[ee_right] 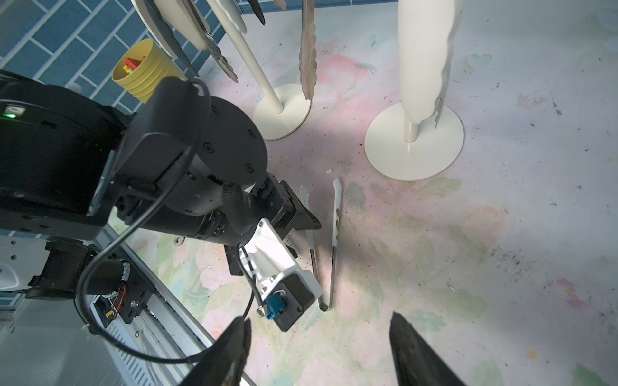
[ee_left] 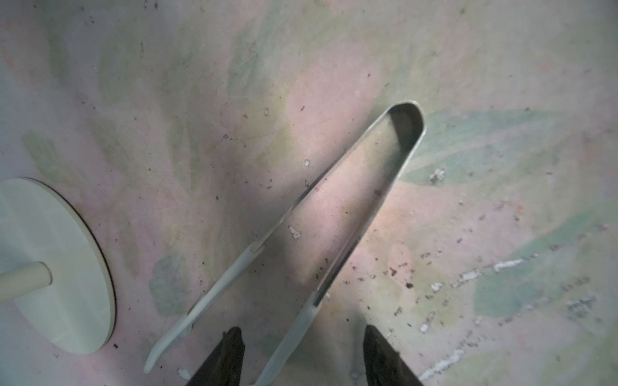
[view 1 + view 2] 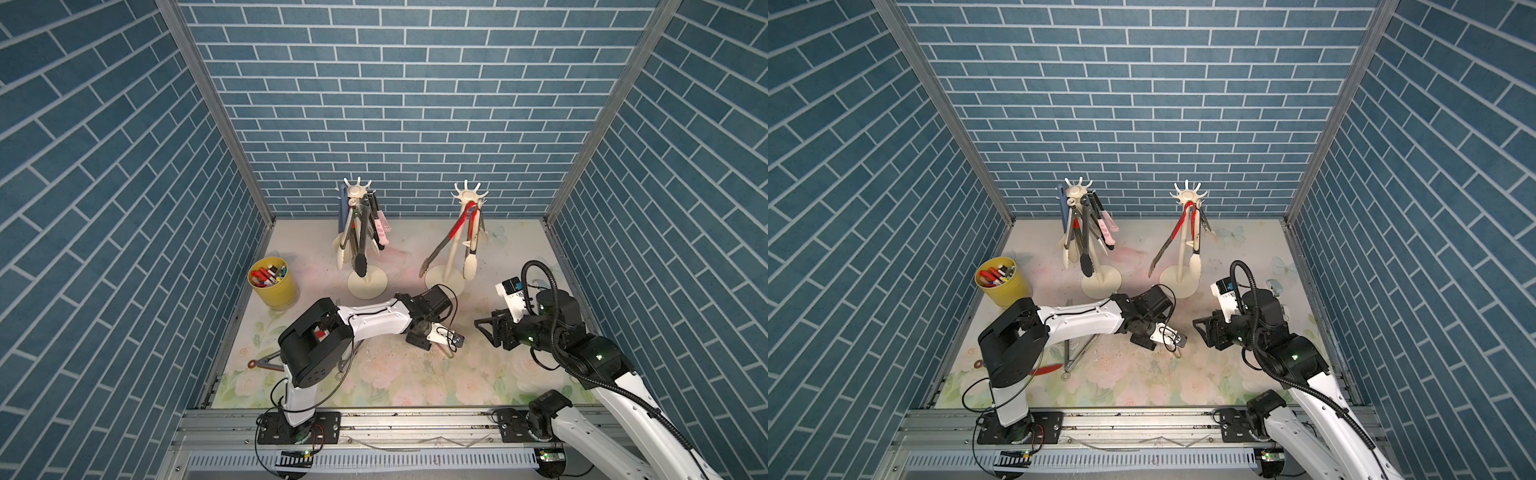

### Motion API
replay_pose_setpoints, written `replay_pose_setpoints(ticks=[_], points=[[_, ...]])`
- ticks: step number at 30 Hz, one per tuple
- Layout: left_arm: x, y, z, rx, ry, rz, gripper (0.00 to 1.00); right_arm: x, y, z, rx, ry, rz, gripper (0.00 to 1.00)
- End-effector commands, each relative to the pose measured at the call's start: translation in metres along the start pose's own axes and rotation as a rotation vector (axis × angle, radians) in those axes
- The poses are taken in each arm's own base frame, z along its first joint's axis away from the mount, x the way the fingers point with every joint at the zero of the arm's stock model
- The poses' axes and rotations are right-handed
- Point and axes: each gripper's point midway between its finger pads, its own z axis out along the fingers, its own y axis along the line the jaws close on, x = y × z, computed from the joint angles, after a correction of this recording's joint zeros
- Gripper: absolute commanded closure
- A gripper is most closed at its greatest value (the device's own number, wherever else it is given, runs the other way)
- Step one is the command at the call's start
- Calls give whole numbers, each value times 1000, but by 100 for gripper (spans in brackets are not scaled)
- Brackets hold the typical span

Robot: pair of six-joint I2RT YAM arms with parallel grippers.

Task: Hang food tongs on kitchen utensil racks
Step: Pick up the food tongs from the center of the board.

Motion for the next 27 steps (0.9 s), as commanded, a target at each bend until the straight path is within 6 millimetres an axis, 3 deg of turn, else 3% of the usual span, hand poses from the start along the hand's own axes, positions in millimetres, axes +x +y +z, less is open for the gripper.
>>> replay_pose_setpoints(ticks=[1,14,22,27], points=[[3,-1,5,35,6,-2,44,9,2,1,-18,30,-2,33],[12,-11,18,84,30,-53,79,5,4,-1,-24,25,-2,33],[9,-12,12,89,11,-120,89,3,5,-4,-22,22,-8,34],[0,-11,-1,69,-44,-176,95,1,3,-5,-7,13,-10,34]])
